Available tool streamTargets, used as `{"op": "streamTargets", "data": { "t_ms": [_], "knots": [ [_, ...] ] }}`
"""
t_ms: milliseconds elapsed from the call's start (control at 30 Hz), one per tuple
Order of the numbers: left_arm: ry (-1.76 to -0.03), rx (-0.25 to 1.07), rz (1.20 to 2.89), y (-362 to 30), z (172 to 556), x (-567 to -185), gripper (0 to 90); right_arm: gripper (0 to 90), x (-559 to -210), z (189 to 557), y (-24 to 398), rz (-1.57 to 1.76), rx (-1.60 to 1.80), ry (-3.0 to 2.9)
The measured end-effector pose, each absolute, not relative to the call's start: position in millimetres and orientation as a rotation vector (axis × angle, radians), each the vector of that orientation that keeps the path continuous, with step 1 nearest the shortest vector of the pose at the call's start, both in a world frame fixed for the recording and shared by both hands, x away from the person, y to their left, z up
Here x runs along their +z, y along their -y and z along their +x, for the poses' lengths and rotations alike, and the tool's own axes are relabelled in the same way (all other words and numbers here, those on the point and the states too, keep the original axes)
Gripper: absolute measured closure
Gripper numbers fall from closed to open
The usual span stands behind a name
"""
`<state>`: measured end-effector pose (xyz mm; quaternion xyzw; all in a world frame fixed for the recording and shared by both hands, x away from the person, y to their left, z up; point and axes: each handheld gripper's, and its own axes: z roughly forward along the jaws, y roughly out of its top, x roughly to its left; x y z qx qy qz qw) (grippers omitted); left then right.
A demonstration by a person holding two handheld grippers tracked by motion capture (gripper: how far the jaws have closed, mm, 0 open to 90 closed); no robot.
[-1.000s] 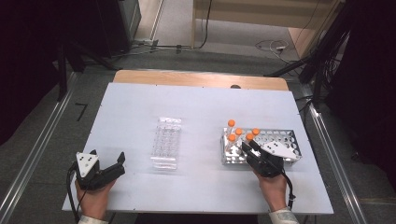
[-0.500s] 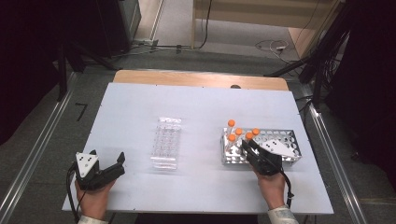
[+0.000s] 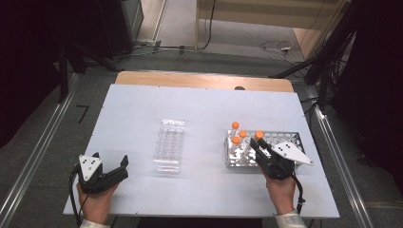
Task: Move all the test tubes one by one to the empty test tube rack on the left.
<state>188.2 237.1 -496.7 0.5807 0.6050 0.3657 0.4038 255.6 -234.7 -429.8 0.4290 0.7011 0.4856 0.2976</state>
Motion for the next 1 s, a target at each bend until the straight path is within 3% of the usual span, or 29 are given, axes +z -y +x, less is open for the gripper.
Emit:
{"op": "streamTargets", "data": {
  "t_ms": [533,1000],
  "knots": [
    [-1.398,0.839,1.511,-213,179,-467,7.5,71.9,-415,235,227,1.069,1.353,-1.908],
    [-1.232,0.775,1.625,-172,176,-452,11.1,71.9,-423,219,188,0.962,1.426,-2.051]
  ]
}}
